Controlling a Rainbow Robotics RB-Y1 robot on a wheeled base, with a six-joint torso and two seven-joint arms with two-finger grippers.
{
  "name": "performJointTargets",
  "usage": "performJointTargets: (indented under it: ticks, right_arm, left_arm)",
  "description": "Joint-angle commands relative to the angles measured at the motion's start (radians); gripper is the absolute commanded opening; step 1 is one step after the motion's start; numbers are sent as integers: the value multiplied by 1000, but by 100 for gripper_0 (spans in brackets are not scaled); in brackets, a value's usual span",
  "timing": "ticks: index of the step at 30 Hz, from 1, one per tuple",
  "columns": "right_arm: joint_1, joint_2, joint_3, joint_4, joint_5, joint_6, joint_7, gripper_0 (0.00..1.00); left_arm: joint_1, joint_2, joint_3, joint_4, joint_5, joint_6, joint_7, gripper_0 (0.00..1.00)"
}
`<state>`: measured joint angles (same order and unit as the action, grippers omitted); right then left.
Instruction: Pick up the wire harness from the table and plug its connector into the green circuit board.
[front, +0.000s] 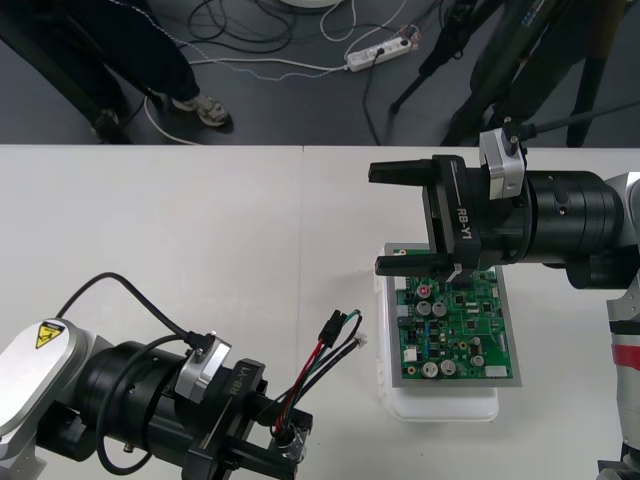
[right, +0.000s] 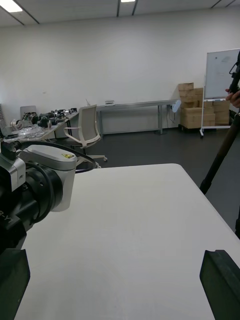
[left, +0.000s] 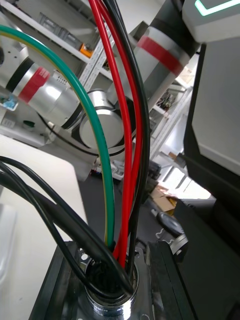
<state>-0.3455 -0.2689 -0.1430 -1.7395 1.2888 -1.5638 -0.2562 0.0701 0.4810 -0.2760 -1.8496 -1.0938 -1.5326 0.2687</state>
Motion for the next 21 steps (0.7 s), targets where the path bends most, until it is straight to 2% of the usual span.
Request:
performJointTargets:
  ticks: [1, 13, 21]
  right_arm:
    - [-23, -26, -1, -9, -22, -7, -43, 100]
    - [-15, -41, 13, -9, -65, -7, -48, 100]
    - [-7, -133, 43, -9, -138, -7, -54, 100]
  left_arm:
    - [20, -22, -51, -34, 37, -38, 92, 0]
    - [-32, -18, -124, -34, 72, -38, 136, 0]
    - [-64, -15, -180, -34, 101, -20, 155, 0]
